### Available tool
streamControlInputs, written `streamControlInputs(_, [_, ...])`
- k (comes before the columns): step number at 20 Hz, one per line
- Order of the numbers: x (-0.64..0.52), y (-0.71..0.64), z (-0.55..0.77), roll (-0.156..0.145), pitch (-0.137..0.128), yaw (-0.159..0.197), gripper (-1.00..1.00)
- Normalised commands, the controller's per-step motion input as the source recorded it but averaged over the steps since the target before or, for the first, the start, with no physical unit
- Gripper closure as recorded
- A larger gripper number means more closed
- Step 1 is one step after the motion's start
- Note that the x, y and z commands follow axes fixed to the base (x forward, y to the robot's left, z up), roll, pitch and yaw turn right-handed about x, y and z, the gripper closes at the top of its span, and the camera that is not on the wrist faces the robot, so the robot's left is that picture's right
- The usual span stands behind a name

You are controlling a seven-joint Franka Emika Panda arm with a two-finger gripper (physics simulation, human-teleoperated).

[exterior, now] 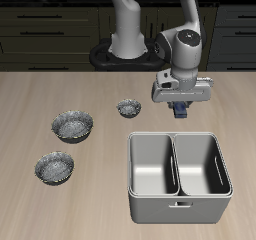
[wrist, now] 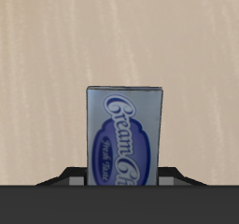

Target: Place the cream cheese in the middle-sized bowl

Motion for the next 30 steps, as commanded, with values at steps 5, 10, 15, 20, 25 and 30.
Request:
streamControlInputs(5, [0.05,-0.17,0.5,-0.018,-0.08,0.012,1.0])
streamControlInputs(10, [0.05,-0.18,0.52,-0.006,-0.049,0.011,1.0])
streamControlInputs(15, [0.05,-0.11,0.42,0.039,-0.028,0.016,1.0])
streamControlInputs(20, [0.05,-0.16,0.64,0.007,-0.095,0.013,1.0])
streamControlInputs(25, [0.07,-0.1,0.24,0.068,0.048,-0.013,1.0])
streamControlInputs(30, [0.11,-0.33,0.35,0.002,-0.024,0.023,1.0])
